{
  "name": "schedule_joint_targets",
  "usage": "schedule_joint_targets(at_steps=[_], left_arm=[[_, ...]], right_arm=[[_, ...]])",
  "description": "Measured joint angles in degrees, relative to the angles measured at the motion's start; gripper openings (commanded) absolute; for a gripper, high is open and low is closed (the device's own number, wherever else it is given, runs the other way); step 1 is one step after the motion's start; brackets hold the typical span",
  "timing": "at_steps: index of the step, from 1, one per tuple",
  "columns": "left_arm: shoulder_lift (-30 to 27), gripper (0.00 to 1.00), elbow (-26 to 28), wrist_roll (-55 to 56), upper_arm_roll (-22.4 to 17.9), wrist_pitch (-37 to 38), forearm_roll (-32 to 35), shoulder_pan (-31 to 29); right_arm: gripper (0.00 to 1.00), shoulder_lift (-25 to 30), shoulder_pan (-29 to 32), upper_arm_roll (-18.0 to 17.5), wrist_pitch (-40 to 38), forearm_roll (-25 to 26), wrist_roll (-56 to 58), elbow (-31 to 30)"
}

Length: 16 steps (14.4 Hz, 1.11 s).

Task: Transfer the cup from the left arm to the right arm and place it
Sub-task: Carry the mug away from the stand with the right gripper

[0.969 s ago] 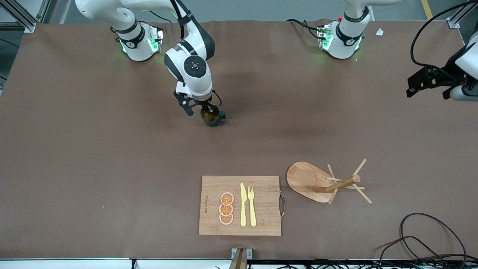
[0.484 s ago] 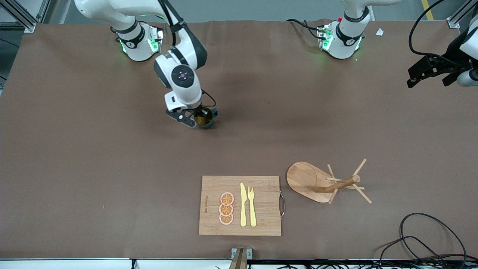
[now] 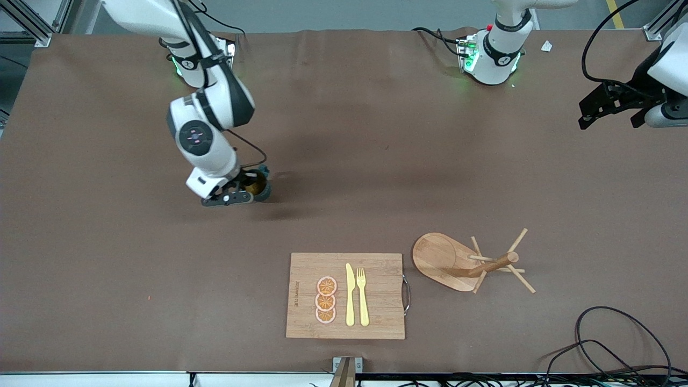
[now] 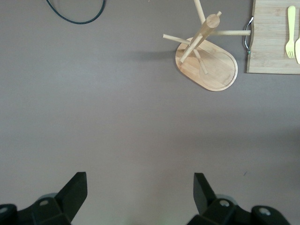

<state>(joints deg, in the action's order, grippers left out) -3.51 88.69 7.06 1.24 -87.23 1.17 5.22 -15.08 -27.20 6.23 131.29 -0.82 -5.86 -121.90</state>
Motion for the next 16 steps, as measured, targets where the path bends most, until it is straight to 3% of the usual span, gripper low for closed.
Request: schedule_joint_targets(at_steps=[10,16], left_arm=[[2.3,1.0,-2.48,0.0,-0.16,-0.26,-1.07,-0.13],[2.68,1.0,-2.68,0.0,-0.29,-0.26,-1.18,-1.24]], right_arm=[[0.0,0.27,15.92,0.01,3.38,0.17,70.84,0.06],[0.0,-1.31,20.02,-0.08,4.07,-0.06,100.44,0.8]])
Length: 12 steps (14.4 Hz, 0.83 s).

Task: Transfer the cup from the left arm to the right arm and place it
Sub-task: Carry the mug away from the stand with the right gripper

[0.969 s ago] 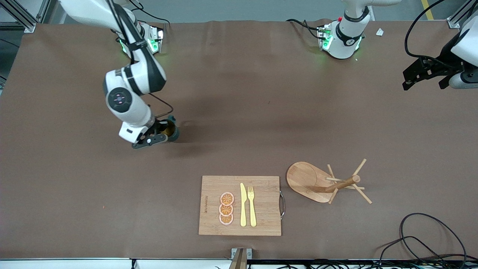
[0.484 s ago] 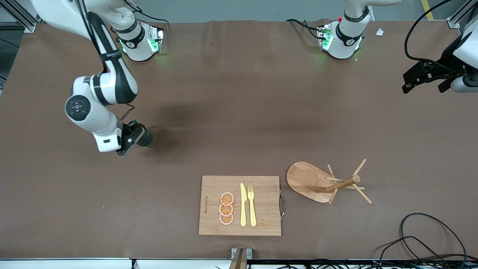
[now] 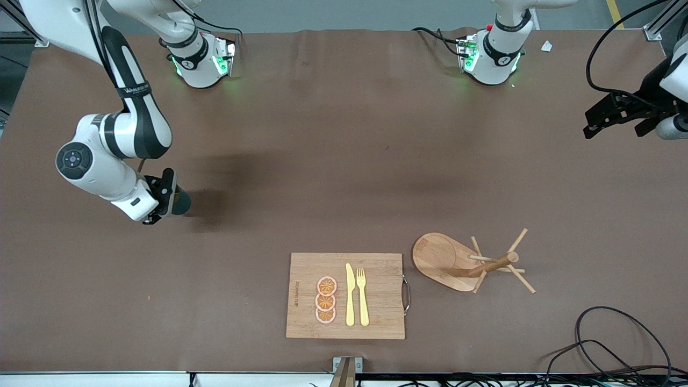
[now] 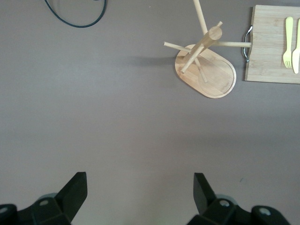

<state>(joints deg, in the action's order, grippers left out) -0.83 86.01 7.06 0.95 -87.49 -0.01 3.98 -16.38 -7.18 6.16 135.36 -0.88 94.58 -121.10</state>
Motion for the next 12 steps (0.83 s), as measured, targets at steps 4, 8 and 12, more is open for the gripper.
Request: schedule_joint_targets(at_steps=[4,8,12], left_arm=[[0.73,1.0,-0.02,0.0,0.01,-0.04,-0.03,-0.04],[0.87,1.0,-0.14,0.0,0.02,-0.05,-0.04,-0.03],[0.87,1.0,-0.29,0.0,0.03,-0.05,-0.04,-0.03]], right_arm=[[0.0,-1.77,1.05,-0.07,0.81,-0.01,11.31,0.49],[0.0,-3.06,4.52,-0.08,2.68,-0.01,17.78,0.47],[0.0,-4.56,6.12,-0.24,4.28,-0.02,22.03,0.63]])
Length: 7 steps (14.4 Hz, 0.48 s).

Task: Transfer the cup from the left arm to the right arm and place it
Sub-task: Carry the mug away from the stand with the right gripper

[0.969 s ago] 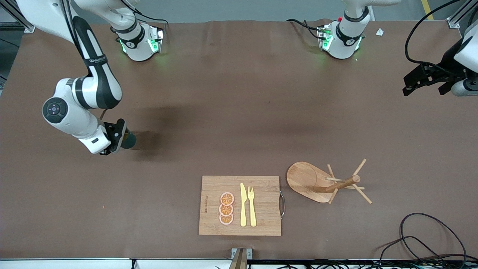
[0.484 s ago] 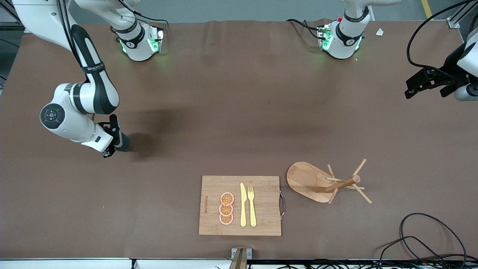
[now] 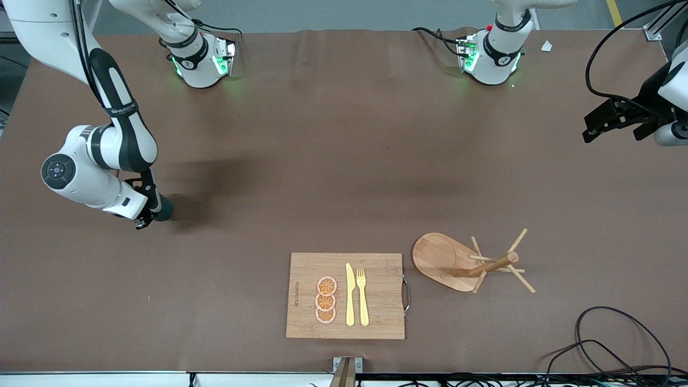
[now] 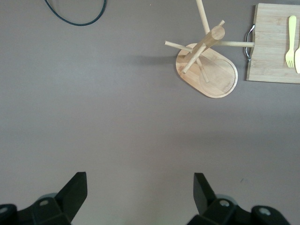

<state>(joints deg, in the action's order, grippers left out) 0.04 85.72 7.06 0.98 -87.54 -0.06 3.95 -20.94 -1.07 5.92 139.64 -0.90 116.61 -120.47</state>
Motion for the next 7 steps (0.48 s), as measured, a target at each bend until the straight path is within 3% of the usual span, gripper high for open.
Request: schedule_joint_targets(at_steps=[1,2,3,7], left_arm=[[0.0,1.0,-0.01,0.0,0.0,0.0,0.0,0.0],[0.0,1.0,-0.03,0.0,0.01,0.0,0.0,0.0],[0.0,1.0,-0.05,0.0,0.02,0.0,0.0,0.0],[0.01,1.0,-0.07,0.01,0.04,0.0,0.0,0.02]], right_arm=[[0.01,-0.01,0.0,-0.03,0.0,0.02,0.3,0.01],[0.23,-0.01,0.0,-0.07,0.03,0.02,0.76,0.02],[0.99,-0.01,0.0,-0.13,0.06,0.03,1.13,0.03],[1.0,-0.06,0.0,-0.29,0.02,-0.3,1.15,0.06]])
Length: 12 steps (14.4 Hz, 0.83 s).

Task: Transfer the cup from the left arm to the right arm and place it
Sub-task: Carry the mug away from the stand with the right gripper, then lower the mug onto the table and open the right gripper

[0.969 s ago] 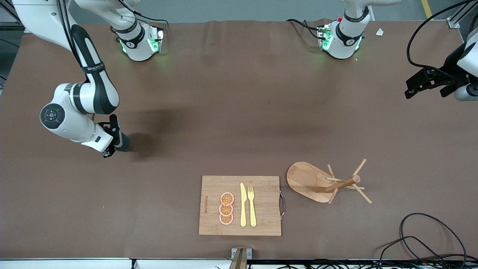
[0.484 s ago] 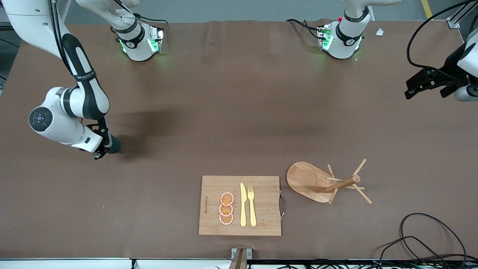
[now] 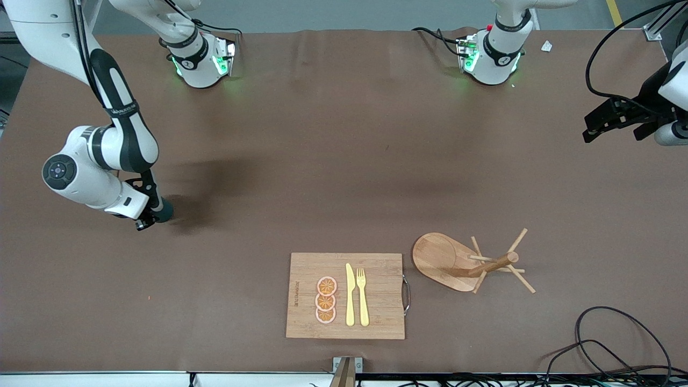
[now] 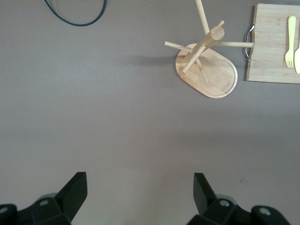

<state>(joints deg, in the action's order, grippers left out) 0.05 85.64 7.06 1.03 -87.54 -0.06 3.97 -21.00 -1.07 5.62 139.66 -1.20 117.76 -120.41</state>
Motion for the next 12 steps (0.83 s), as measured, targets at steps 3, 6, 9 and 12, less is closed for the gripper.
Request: schedule_joint_targets(at_steps=[3,6,9,12], left_arm=[[0.0,1.0,0.0,0.07,0.04,0.0,0.0,0.05],[0.0,1.0,-0.01,0.07,0.01,0.0,0.0,-0.01],[0.03,1.0,-0.01,0.07,0.01,0.0,0.0,-0.01],[0.03,1.0,-0.02,0.07,0.02,0.0,0.0,0.0]], right_arm=[[1.0,0.01,0.06,0.06,-4.73,-1.84,-3.68,1.75],[1.0,0.15,0.11,0.14,-14.0,-2.08,-13.21,7.0],[1.0,1.29,0.53,0.29,-19.07,-2.1,-24.6,10.2],[1.0,3.84,0.68,0.25,-21.43,-2.09,-34.36,12.28]])
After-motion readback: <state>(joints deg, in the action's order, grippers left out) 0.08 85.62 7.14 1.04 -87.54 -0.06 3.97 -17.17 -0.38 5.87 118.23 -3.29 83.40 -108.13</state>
